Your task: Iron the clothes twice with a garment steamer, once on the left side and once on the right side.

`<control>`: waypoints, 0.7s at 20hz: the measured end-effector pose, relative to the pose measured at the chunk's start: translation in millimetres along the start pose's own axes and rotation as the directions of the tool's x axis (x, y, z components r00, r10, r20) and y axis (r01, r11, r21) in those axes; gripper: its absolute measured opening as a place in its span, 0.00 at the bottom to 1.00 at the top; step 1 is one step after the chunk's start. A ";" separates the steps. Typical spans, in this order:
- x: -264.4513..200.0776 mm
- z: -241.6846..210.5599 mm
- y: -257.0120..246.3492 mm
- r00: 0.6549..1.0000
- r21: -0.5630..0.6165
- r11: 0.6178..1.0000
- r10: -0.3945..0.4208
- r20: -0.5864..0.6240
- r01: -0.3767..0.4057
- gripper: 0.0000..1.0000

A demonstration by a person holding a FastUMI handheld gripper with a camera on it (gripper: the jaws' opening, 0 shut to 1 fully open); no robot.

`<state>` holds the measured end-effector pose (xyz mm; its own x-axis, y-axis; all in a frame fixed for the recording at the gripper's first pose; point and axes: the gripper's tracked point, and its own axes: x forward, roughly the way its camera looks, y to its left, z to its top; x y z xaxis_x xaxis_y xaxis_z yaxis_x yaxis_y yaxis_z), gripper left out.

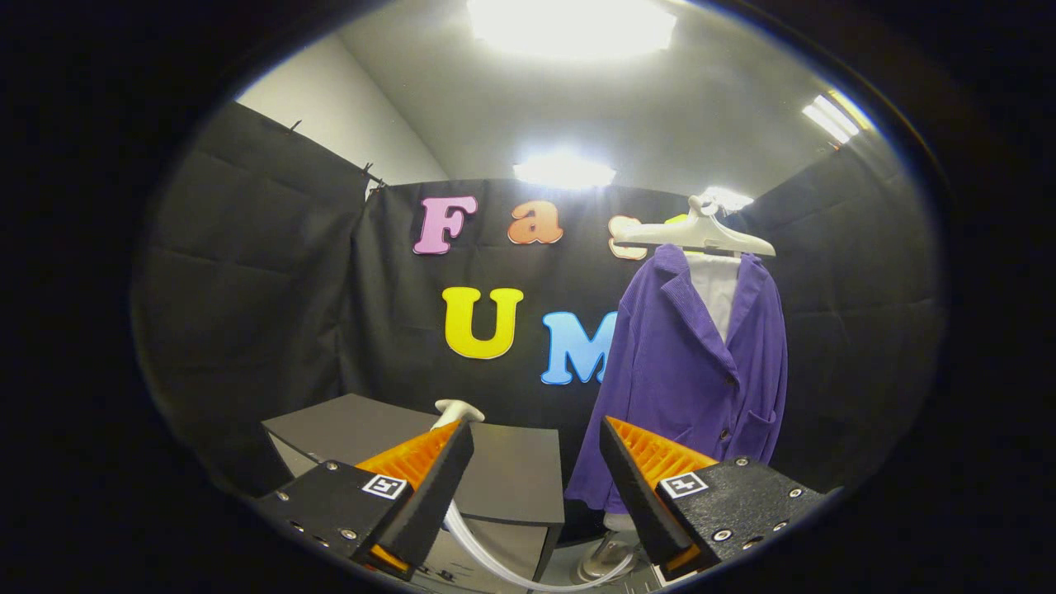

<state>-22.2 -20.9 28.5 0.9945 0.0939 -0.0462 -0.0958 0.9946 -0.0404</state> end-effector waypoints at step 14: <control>-61.5 21.6 7.4 0.975 -0.043 0.975 0.220 0.023 -0.219 0.95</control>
<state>-83.1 -18.4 52.6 0.9498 0.3114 -0.0307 -0.3128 0.9471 -0.0724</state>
